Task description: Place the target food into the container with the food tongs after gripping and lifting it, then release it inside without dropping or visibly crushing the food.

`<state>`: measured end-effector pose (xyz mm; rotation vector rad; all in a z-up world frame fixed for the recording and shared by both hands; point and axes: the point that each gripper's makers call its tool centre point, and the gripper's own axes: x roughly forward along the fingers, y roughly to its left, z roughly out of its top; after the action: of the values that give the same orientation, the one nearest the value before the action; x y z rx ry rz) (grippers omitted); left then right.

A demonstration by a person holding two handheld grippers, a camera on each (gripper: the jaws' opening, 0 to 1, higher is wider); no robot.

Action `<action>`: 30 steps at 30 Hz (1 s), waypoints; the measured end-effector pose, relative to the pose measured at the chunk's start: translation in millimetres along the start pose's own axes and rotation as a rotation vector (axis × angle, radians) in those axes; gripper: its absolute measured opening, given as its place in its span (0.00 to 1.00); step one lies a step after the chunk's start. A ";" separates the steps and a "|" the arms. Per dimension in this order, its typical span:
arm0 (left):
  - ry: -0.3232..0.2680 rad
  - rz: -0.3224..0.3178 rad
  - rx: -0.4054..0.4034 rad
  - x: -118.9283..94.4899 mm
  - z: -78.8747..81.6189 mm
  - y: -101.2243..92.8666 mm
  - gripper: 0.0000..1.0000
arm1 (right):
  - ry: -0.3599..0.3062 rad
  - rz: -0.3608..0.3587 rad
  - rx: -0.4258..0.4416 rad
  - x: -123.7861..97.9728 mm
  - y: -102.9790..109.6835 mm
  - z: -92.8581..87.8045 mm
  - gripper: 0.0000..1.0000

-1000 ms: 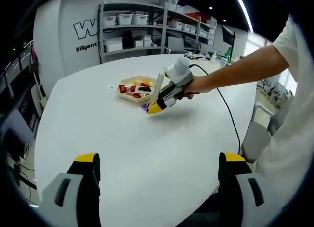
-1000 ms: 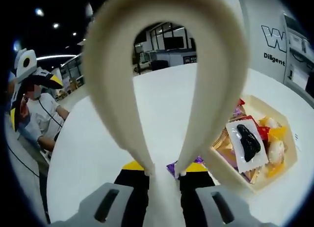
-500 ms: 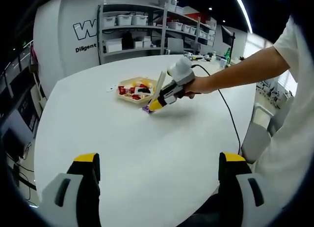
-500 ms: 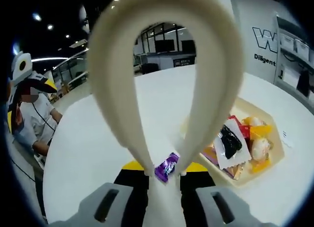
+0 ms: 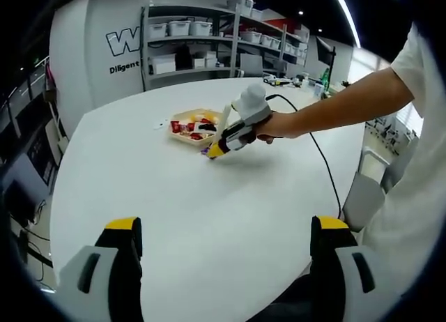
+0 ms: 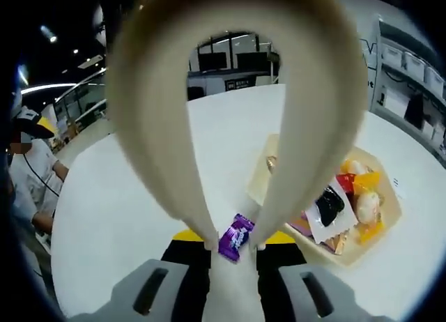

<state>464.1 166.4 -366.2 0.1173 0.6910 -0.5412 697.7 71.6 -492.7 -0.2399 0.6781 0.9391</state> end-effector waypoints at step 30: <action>-0.017 -0.004 0.006 -1.1 3.9 -4.5 0.99 | -0.050 -0.031 0.004 -44.9 -38.5 18.8 0.11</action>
<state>463.4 162.0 -362.2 0.1166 0.6729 -0.5474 718.7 28.3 -453.6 -0.2227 0.6283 0.9109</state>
